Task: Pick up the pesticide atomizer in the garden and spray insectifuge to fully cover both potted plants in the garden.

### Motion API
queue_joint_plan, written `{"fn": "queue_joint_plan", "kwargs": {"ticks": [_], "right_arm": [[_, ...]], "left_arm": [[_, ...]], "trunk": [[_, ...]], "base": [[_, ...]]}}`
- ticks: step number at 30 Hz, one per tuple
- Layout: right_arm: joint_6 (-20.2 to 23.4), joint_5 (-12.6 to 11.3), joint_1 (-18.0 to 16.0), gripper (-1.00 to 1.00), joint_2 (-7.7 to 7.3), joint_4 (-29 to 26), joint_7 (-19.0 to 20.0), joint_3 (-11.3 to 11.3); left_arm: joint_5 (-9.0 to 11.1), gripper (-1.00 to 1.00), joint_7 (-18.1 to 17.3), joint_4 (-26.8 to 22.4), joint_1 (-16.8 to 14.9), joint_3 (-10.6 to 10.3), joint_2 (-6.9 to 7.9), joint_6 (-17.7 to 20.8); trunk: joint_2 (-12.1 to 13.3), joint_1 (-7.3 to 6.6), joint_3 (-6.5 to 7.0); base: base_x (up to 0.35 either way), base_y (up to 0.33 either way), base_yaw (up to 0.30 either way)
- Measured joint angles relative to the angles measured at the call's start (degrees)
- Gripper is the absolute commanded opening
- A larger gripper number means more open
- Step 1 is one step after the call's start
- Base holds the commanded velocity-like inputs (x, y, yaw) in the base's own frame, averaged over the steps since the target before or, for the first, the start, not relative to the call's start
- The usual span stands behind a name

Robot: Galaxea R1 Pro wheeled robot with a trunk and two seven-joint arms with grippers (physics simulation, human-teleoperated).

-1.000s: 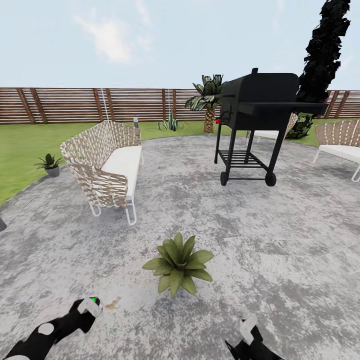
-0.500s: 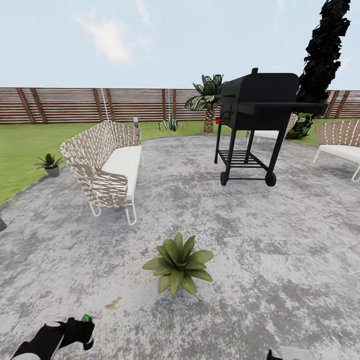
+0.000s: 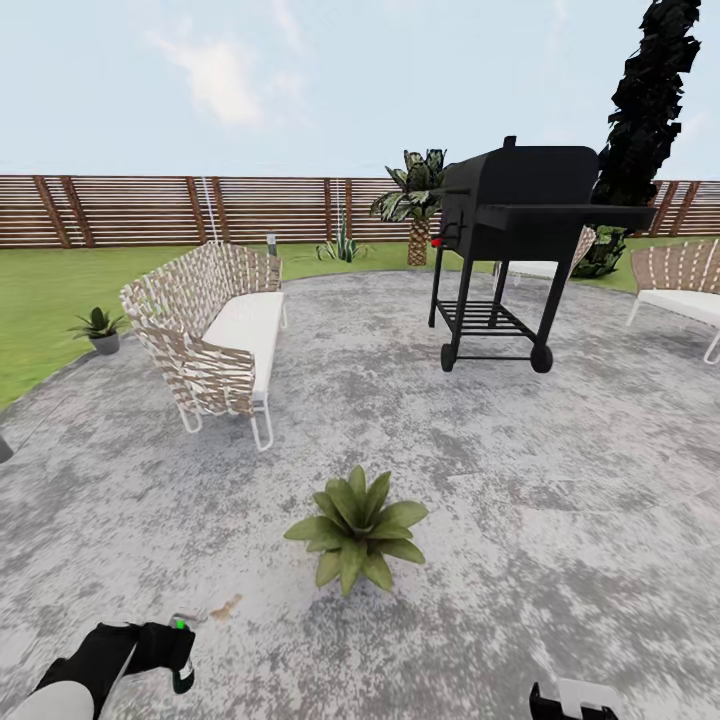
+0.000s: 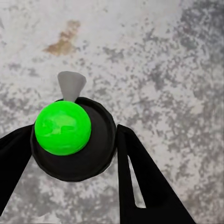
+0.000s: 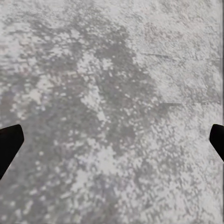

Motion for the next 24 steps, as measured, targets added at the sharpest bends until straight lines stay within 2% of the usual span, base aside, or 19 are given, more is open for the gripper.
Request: {"fn": "queue_joint_plan", "kwargs": {"ticks": [2,4,7,8,9,13,18,24], "right_arm": [[0.0,-0.1,0.0,1.0,-0.3,0.0,-0.1,-0.1],[0.0,-0.2,0.0,1.0,-0.54,0.0,-0.2,-0.2],[0.0,-0.2,0.0,1.0,-0.63,0.1,-0.3,-0.2],[0.0,-0.3,0.0,1.0,-0.61,0.1,-0.3,-0.3],[0.0,-0.3,0.0,1.0,-0.59,0.1,-0.3,-0.3],[0.1,-0.2,0.0,1.0,-0.57,0.2,-0.2,-0.2],[0.1,-0.2,0.0,1.0,-0.48,0.2,-0.2,-0.2],[0.1,-0.3,0.0,1.0,-0.48,0.2,-0.2,-0.2]], "left_arm": [[-0.4,-1.0,-1.8,0.0,-1.6,-1.6,-0.02,0.7],[-0.8,-1.0,-2.7,0.0,-3.7,-3.4,0.07,4.0],[-0.8,-1.0,-3.2,0.0,-5.7,-4.3,-0.03,9.5],[-3.1,-1.0,-16.0,-3.1,-8.5,-17.0,0.36,21.7],[-2.4,-1.0,-17.3,-3.8,-12.9,-23.9,0.49,22.4],[-2.8,-1.0,-18.1,-4.8,-12.0,-25.1,0.78,22.6],[-2.8,-1.0,-18.1,-5.0,-12.1,-25.1,0.75,22.6],[-2.8,-1.0,-18.1,-5.2,-12.3,-25.1,0.66,22.6]], "trunk": [[0.0,-0.02,0.0],[0.0,-0.02,0.0],[0.0,-0.02,0.0],[0.0,-0.01,-0.02],[0.0,-0.01,-0.01],[0.0,0.01,-0.03],[0.0,0.01,-0.09],[0.0,-0.02,-0.44]], "base": [[0.261,0.0,0.0],[0.31,0.0,0.0],[0.286,0.0,-0.027],[0.136,0.0,-0.008],[0.07,0.0,-0.004],[0.02,0.0,-0.001],[0.007,0.0,-0.003],[0.241,-0.022,-0.066]]}}
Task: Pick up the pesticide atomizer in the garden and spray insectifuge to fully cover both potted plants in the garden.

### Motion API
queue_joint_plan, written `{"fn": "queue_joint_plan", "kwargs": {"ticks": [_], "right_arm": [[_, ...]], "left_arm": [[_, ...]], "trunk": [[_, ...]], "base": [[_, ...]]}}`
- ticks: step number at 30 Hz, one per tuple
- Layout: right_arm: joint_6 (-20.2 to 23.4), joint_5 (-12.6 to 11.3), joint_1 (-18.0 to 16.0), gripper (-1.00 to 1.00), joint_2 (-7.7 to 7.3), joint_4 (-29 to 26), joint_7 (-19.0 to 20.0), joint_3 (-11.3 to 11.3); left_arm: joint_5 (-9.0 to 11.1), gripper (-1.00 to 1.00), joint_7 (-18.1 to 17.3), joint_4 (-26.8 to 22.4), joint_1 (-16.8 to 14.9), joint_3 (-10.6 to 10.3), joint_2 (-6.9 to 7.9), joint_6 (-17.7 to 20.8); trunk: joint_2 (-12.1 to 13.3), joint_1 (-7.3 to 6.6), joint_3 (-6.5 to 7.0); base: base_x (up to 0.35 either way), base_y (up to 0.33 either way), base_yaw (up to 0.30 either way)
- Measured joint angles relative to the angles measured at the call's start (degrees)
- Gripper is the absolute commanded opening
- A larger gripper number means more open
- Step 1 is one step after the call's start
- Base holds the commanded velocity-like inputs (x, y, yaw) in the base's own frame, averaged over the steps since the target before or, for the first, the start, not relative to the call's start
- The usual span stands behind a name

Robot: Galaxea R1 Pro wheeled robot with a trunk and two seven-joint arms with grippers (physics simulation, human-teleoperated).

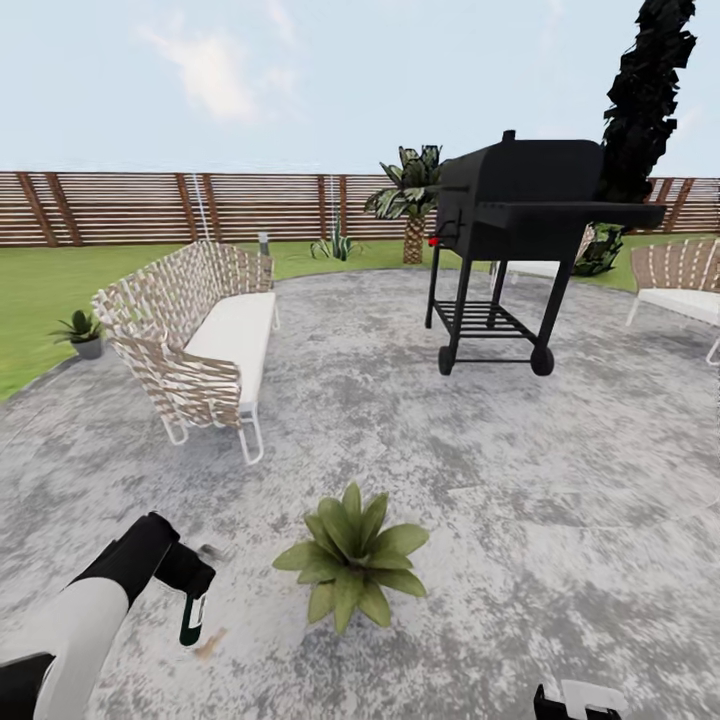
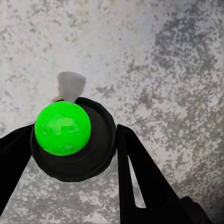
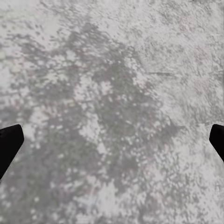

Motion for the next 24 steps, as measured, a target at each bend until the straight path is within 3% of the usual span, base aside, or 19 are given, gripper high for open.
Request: {"fn": "queue_joint_plan", "kwargs": {"ticks": [3,4,17,24], "right_arm": [[0.0,0.1,0.0,1.0,-0.04,0.0,0.0,0.0],[0.0,0.1,0.1,1.0,-0.01,0.0,-0.1,0.0],[0.0,0.1,0.2,1.0,0.07,0.0,-0.1,0.0],[0.0,0.0,0.2,1.0,0.09,-0.1,-0.1,-0.1]], "left_arm": [[-0.3,-1.0,-0.1,0.4,0.1,-0.5,-0.5,-0.1],[-1.8,-1.0,-5.1,0.3,0.8,-5.6,0.32,-0.3],[-1.7,-1.0,-5.3,0.2,0.8,-5.8,0.3,-0.3],[-1.8,-1.0,-5.3,0.7,0.8,-5.9,-0.21,-0.3]], "trunk": [[0.0,0.0,-0.03],[0.0,0.05,-0.03],[0.0,0.03,-0.03],[0.0,0.03,-0.03]], "base": [[0.203,-0.075,-0.006],[0.0,0.0,0.0],[0.001,0.0,-0.003],[0.129,0.108,-0.235]]}}
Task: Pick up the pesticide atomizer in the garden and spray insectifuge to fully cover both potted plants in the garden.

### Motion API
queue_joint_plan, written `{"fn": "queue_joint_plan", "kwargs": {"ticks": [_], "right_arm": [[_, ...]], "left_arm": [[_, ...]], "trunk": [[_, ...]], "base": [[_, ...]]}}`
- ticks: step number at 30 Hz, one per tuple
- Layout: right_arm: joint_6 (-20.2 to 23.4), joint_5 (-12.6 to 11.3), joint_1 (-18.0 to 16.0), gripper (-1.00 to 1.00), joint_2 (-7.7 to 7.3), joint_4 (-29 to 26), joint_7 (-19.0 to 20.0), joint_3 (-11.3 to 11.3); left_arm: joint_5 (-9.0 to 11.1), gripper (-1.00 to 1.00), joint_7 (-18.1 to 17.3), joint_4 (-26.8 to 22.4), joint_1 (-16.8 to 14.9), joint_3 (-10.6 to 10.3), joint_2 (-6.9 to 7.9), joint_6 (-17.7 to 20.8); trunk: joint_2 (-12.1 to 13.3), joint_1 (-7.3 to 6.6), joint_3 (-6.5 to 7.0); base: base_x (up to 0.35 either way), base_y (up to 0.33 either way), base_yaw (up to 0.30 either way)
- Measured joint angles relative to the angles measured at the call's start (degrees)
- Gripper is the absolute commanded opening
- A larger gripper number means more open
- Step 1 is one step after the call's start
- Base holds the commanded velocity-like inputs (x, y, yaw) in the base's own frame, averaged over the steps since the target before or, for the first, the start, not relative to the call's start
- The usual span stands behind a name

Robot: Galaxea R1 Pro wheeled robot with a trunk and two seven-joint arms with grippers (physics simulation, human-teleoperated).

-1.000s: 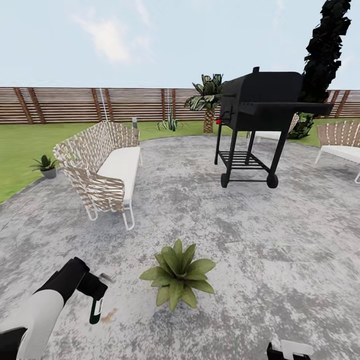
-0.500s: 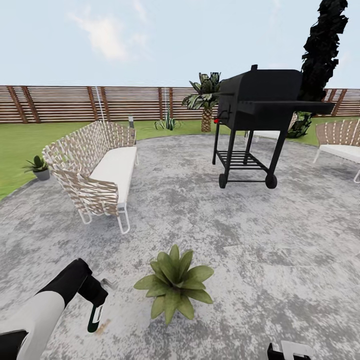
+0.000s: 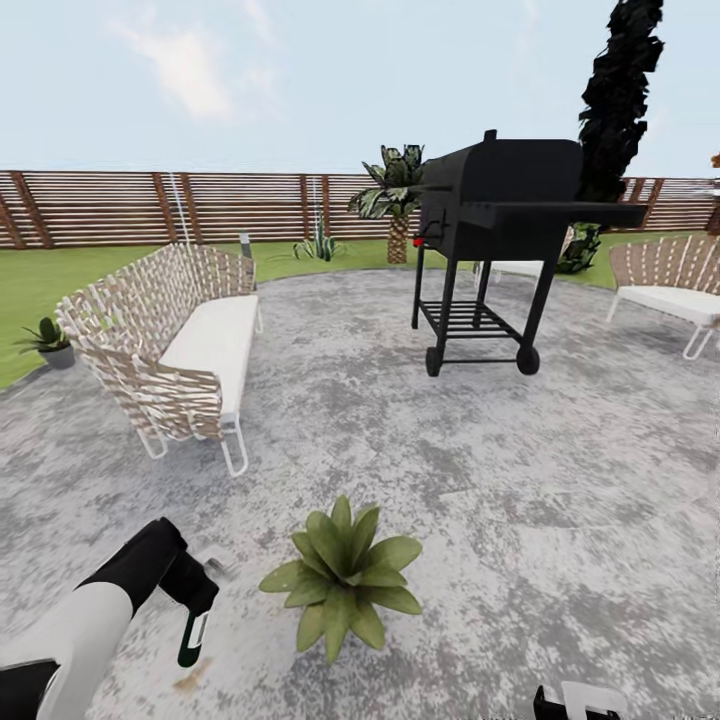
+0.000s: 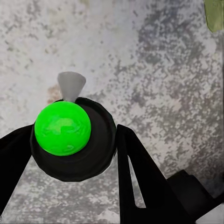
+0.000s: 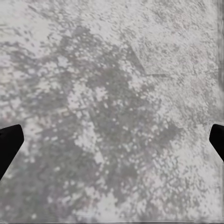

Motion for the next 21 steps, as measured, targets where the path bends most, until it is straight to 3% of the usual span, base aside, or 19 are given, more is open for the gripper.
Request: {"fn": "queue_joint_plan", "kwargs": {"ticks": [5,12,13,15,17,19,21], "right_arm": [[0.0,0.0,0.0,1.0,-0.09,0.0,0.0,0.0],[0.0,0.0,0.0,1.0,-0.09,0.0,0.0,0.0],[0.0,0.0,0.0,1.0,-0.09,0.0,0.0,0.0],[0.0,0.0,0.0,1.0,-0.09,0.0,0.0,0.0],[0.0,0.0,0.0,1.0,-0.09,0.0,0.0,0.0],[0.0,0.0,0.0,1.0,-0.09,0.0,0.0,0.0],[0.0,0.0,0.0,1.0,-0.09,0.0,0.0,0.0]], "left_arm": [[0.3,-1.0,-0.2,0.3,0.4,0.3,-0.27,-0.6],[0.3,-1.0,-0.7,0.2,4.7,0.0,-0.6,-1.2],[0.3,-1.0,-1.6,0.2,4.6,-0.2,-0.73,-1.2],[0.3,-1.0,-9.1,-0.9,3.7,-3.9,-1.18,-0.9],[-0.1,-1.0,-14.3,-3.5,1.9,-6.1,-0.93,-0.8],[-0.3,-1.0,-16.0,-5.1,1.2,-6.9,-0.65,-0.6],[-2.9,-1.0,-16.7,-5.7,1.3,-7.6,-0.58,-0.6]], "trunk": [[0.0,0.0,0.0],[0.0,0.0,0.0],[0.0,0.0,0.0],[0.0,0.0,0.0],[0.0,0.0,0.01],[0.0,0.0,0.0],[0.0,0.0,0.0]], "base": [[0.003,0.003,-0.226],[0.0,0.0,-0.114],[0.0,0.0,-0.002],[0.0,0.0,0.0],[0.0,0.0,0.0],[0.0,0.0,0.0],[0.0,0.0,0.0]]}}
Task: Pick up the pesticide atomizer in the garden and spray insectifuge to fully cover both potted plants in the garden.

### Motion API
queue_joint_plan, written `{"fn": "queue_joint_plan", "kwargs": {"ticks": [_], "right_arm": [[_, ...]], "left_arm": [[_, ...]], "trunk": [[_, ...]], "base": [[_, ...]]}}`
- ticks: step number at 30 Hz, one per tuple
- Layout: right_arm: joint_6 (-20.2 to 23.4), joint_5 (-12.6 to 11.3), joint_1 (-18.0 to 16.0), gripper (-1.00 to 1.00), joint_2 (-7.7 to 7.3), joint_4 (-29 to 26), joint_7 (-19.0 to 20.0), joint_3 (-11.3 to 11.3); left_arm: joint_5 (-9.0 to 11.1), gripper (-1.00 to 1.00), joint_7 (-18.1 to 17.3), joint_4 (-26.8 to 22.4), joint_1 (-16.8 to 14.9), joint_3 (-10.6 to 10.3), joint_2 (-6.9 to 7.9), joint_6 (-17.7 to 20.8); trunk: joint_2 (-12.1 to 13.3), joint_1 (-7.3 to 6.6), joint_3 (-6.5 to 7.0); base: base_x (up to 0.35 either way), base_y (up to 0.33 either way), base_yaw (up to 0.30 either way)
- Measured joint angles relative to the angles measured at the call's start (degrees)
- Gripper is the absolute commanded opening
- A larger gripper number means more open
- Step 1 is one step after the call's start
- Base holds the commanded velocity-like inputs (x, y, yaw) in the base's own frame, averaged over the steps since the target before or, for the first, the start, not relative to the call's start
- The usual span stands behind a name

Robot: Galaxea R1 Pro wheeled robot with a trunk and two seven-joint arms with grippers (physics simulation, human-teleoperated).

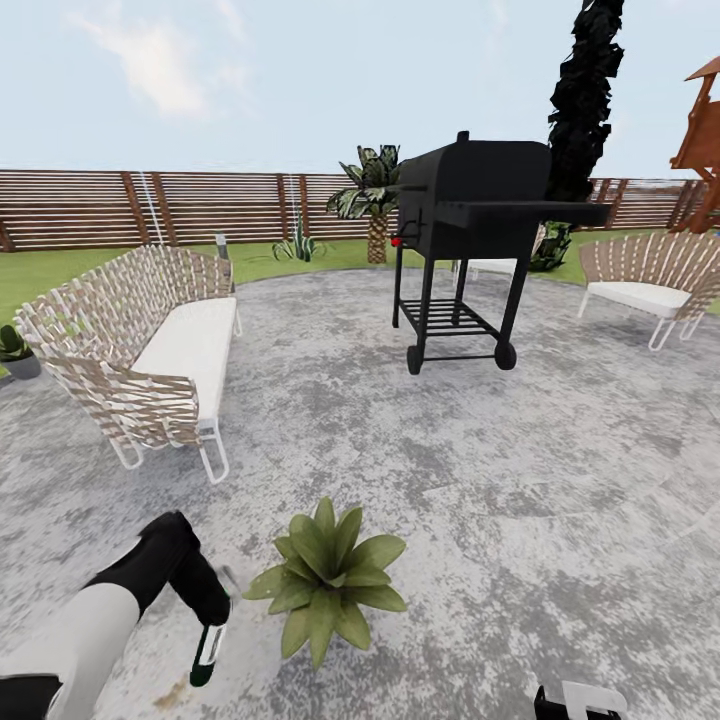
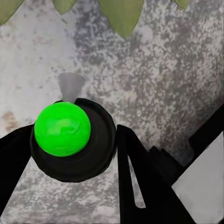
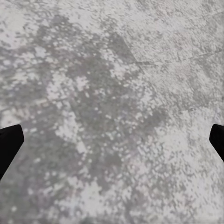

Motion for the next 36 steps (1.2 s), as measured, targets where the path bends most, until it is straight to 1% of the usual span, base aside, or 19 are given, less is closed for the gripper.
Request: {"fn": "queue_joint_plan", "kwargs": {"ticks": [1,2,4,5,6,8,10,11,12,13,14,15,16,19,23,25,29,32,36], "right_arm": [[0.0,0.0,0.0,1.0,0.0,0.0,0.0,0.0],[0.0,0.0,0.0,1.0,0.0,0.0,0.0,0.0],[0.0,0.0,0.0,1.0,0.0,0.0,0.0,0.0],[0.0,0.1,0.0,1.0,0.0,0.0,0.0,0.0],[0.0,0.1,0.0,1.0,0.0,0.0,0.0,0.0],[0.0,0.1,0.0,1.0,0.0,0.0,0.0,0.0],[0.0,0.1,0.0,1.0,-0.05,0.0,0.0,0.0],[0.0,0.1,0.0,1.0,-0.07,0.0,0.0,0.0],[0.0,0.1,0.0,1.0,-0.08,0.0,0.0,0.0],[0.0,0.1,0.0,1.0,-0.08,0.0,0.0,0.0],[0.0,0.1,0.0,1.0,-0.09,0.0,0.0,0.0],[0.0,0.1,0.0,1.0,-0.09,0.0,0.0,0.0],[0.0,0.1,0.0,1.0,-0.09,0.0,0.0,0.0],[0.0,0.1,0.0,1.0,-0.09,0.0,0.0,0.0],[0.0,0.1,0.0,1.0,-0.09,0.0,0.0,0.0],[0.0,0.1,0.0,1.0,-0.09,0.0,0.0,0.0],[0.0,0.1,0.0,1.0,-0.09,0.0,0.0,0.0],[0.0,0.1,0.0,1.0,-0.09,0.0,0.0,0.0],[0.0,0.1,0.0,1.0,-0.09,0.0,-0.1,0.0]], "left_arm": [[-2.1,-1.0,0.0,0.0,0.3,-0.3,0.02,0.0],[-3.5,-1.0,0.0,0.0,0.4,-0.4,0.07,0.0],[-7.0,-1.0,-0.1,0.0,0.7,-0.5,0.25,-0.1],[-7.8,-1.0,-0.2,-0.1,0.6,-0.4,0.28,0.0],[-8.0,-1.0,-0.2,-0.1,0.4,-0.4,0.22,0.0],[-8.2,-1.0,-0.3,-0.2,-0.1,-0.3,-0.48,0.1],[-8.4,-1.0,-0.3,-2.2,-1.1,-0.4,-3.01,0.2],[-8.8,-1.0,-0.5,-2.9,-1.5,-0.6,-3.86,0.5],[-9.3,-1.0,-1.2,-3.5,-2.7,-0.6,-4.46,1.5],[-9.8,-1.0,-2.9,-3.9,-4.0,-0.7,-4.79,2.4],[-10.4,-1.0,-6.0,-4.1,-5.5,-0.8,-5.06,3.0],[-11.7,-1.0,-8.7,-4.3,-6.7,-1.7,-5.26,3.2],[-12.9,-1.0,-9.8,-4.3,-7.4,-2.5,-5.32,3.3],[-15.0,-1.0,-10.9,-4.2,-7.9,-3.8,-5.17,3.4],[-15.4,-1.0,-10.9,-4.2,-7.3,-4.3,-5.01,3.4],[-15.6,-1.0,-10.5,-3.6,-7.0,-4.2,-4.08,3.2],[-15.6,-1.0,-10.4,-3.4,-7.0,-4.1,-3.11,3.2],[-15.6,-1.0,-10.5,-3.9,-7.0,-4.1,-3.07,3.3],[-15.5,-1.0,-10.7,-4.1,-7.6,-4.1,-3.41,3.3]], "trunk": [[0.0,0.0,0.0],[0.0,0.0,0.0],[0.0,0.0,0.0],[0.0,0.0,0.0],[0.0,0.0,0.0],[0.0,0.0,0.0],[0.0,0.0,0.01],[0.0,0.0,0.01],[0.0,-0.01,0.01],[0.0,-0.01,0.01],[0.0,-0.01,0.01],[0.0,0.0,0.01],[0.0,0.0,0.0],[0.0,0.0,0.0],[0.0,0.0,0.0],[0.0,0.0,0.0],[0.0,0.0,0.0],[0.0,-0.02,0.0],[0.0,0.0,0.0]], "base": [[0.0,0.0,0.0],[0.0,0.0,0.0],[0.0,0.0,0.127],[0.0,0.0,0.228],[0.0,0.0,0.187],[0.0,0.0,0.064],[0.0,0.0,0.012],[0.0,0.0,0.004],[0.0,0.0,0.002],[0.0,0.0,0.0],[0.0,0.0,0.0],[0.0,0.0,0.0],[0.0,0.0,0.0],[0.0,0.0,0.0],[0.0,0.0,-0.002],[0.0,0.0,-0.167],[0.024,0.02,-0.273],[0.177,0.13,-0.146],[0.027,0.02,-0.012]]}}
